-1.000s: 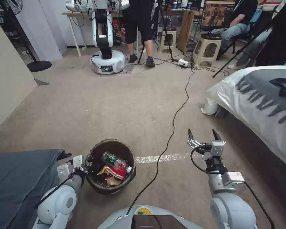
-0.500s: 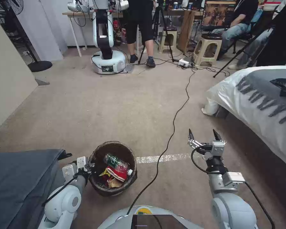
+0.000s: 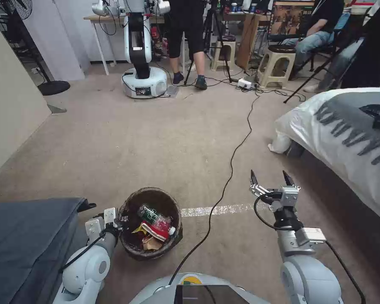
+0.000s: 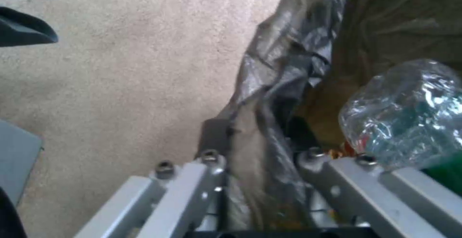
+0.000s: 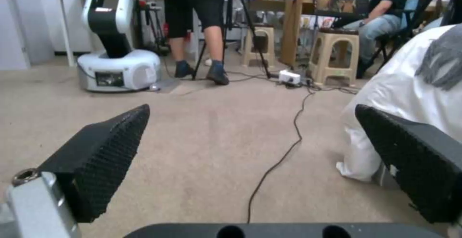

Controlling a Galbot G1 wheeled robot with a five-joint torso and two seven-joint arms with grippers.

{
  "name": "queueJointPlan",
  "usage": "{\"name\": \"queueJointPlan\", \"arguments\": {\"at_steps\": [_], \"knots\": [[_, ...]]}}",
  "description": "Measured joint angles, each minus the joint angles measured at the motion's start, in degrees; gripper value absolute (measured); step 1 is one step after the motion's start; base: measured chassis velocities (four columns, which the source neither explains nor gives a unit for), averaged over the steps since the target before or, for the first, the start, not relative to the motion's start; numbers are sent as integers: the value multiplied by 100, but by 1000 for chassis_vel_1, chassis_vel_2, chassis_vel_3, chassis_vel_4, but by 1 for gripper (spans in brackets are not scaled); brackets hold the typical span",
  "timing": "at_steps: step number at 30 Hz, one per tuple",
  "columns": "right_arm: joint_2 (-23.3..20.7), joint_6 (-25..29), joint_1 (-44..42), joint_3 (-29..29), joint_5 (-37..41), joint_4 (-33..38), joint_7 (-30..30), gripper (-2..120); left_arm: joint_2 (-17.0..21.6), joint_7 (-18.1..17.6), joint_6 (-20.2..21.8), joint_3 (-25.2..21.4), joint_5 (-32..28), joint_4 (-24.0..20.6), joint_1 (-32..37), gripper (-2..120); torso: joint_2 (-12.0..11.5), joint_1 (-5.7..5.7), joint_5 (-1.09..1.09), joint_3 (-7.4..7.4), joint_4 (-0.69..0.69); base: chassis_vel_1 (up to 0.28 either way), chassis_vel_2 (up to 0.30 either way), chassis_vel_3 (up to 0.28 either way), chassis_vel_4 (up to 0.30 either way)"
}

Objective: Pick up the trash bin, then pick up the garbage from the floor and place it into the trash bin.

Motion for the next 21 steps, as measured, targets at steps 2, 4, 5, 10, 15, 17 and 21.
{"name": "queueJointPlan", "arguments": {"at_steps": [2, 4, 5, 10, 15, 17, 21], "knots": [[0, -2, 0, -5, -1, 0, 0, 100, 0, 35, 2, 0, 35, -3, -6, 21, 0, 0, 0, 0, 0, 0, 0, 0, 0], [3, -3, 3, -41, -9, -20, 0, 100, -9, 326, 28, -48, 240, -52, -20, 33, -1, 0, -2, 1, -1, 0, 0, 0, 0], [4, -4, 3, -58, -15, -23, 0, 100, -9, 360, 31, -76, 288, -77, -33, 38, -1, 0, -2, 1, 0, 0, 0, 0, 0], [-3, -15, 11, -94, -32, -23, 0, 100, -8, 378, 31, -119, 398, -125, -114, 51, -1, 0, 3, 1, 0, 0, 0, 0, 0], [-37, -32, 21, -180, -68, -25, 13, 100, -11, 374, 29, -116, 458, -283, -222, 71, -1, 0, 3, 1, 1, 0, 0, 0, 0], [-45, -41, 25, -205, -78, -23, 19, 100, -8, 370, 27, -112, 475, -373, -248, 81, 0, 0, 4, 1, 1, 0, 0, 0, 0], [-54, -55, 28, -215, -80, -21, 23, 100, -4, 364, 26, -111, 495, -483, -253, 94, -1, 0, 4, 0, 1, 0, 0, 0, 0]]}}
